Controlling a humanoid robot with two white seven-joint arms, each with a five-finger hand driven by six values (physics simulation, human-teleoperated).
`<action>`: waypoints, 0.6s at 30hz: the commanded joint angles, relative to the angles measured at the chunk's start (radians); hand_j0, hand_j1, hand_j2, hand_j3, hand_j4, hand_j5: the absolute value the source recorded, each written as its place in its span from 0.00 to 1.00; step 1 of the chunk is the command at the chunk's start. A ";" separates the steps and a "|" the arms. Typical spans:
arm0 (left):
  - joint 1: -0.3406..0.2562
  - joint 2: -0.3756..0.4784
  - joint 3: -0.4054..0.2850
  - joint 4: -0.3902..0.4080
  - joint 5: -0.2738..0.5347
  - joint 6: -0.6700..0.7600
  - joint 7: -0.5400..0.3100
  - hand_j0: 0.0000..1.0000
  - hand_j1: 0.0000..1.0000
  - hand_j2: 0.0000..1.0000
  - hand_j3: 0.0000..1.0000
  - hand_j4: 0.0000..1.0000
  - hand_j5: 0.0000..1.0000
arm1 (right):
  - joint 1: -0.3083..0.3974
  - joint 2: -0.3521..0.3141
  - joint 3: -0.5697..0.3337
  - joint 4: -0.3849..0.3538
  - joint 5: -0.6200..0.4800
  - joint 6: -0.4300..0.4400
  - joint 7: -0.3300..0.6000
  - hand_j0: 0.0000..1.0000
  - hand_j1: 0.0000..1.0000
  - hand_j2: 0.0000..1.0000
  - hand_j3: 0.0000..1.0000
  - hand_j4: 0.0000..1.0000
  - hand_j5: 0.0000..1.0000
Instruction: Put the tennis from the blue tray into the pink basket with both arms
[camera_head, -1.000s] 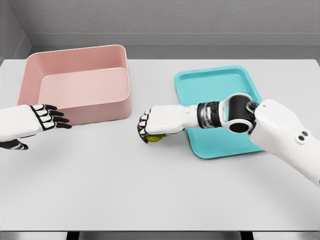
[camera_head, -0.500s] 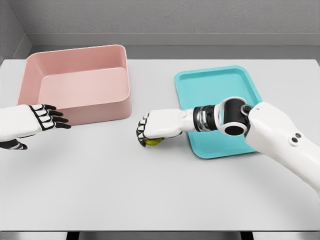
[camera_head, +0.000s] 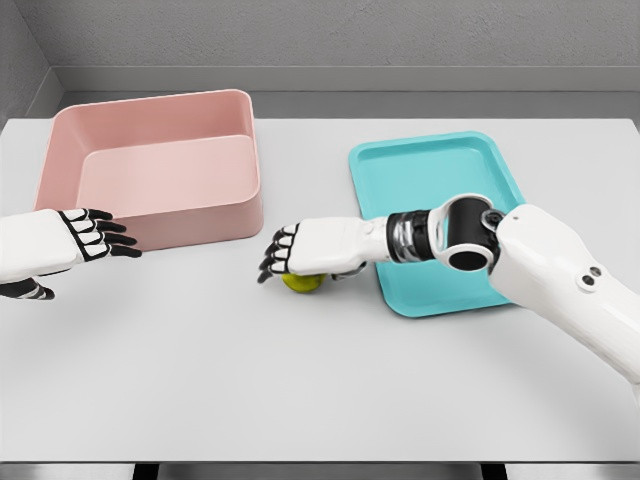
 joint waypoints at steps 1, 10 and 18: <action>0.000 0.002 0.000 -0.001 0.007 0.001 0.002 1.00 1.00 1.00 1.00 1.00 1.00 | 0.000 -0.022 -0.010 0.001 -0.005 0.002 0.000 0.99 0.99 0.99 0.99 0.99 0.99; -0.002 -0.011 -0.001 -0.007 0.006 0.001 0.002 1.00 1.00 1.00 1.00 1.00 1.00 | 0.037 -0.194 -0.267 -0.172 -0.051 0.002 -0.005 1.00 1.00 1.00 1.00 1.00 1.00; -0.005 -0.158 -0.009 -0.032 -0.031 0.001 -0.006 1.00 1.00 1.00 1.00 1.00 1.00 | 0.460 -0.280 -0.910 -0.249 -0.261 0.002 -0.005 1.00 1.00 1.00 1.00 1.00 1.00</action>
